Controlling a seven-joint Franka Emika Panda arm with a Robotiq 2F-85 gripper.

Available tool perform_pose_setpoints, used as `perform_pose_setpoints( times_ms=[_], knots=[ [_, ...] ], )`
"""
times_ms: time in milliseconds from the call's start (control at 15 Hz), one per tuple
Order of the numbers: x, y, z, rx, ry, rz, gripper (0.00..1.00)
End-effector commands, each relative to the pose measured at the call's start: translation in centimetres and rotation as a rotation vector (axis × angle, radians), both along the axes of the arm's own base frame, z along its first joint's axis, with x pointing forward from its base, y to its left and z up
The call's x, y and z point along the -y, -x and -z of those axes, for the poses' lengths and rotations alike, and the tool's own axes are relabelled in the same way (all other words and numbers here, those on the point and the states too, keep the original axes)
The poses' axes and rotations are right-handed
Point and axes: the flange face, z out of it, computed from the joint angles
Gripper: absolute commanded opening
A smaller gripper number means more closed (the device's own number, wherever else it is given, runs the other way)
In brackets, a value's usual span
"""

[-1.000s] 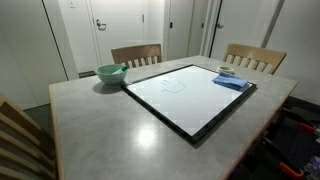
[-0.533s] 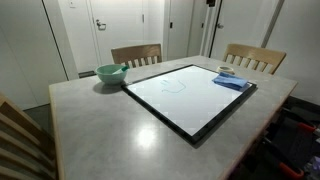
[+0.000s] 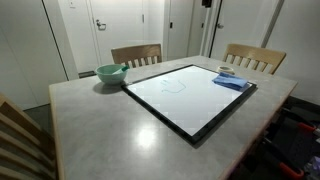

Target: Move the bowl to the left of the white board then use the blue towel to erase the white board

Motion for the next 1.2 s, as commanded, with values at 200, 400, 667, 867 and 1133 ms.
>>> perform_pose_setpoints(
  times_ms=[200, 400, 667, 867, 1133],
  knots=[
    [-2.7, -4.1, 2.1, 0.324, -0.072, -0.087, 1.00],
    [-4.3, -6.3, 4.1, 0.413, -0.152, -0.133, 1.00],
    [-7.0, -8.1, 7.6, 0.423, -0.272, -0.219, 1.00],
    [-8.9, -9.1, 9.8, 0.405, -0.330, -0.280, 1.00],
    [-10.6, -10.7, 11.6, 0.421, -0.327, -0.333, 1.00]
  ],
)
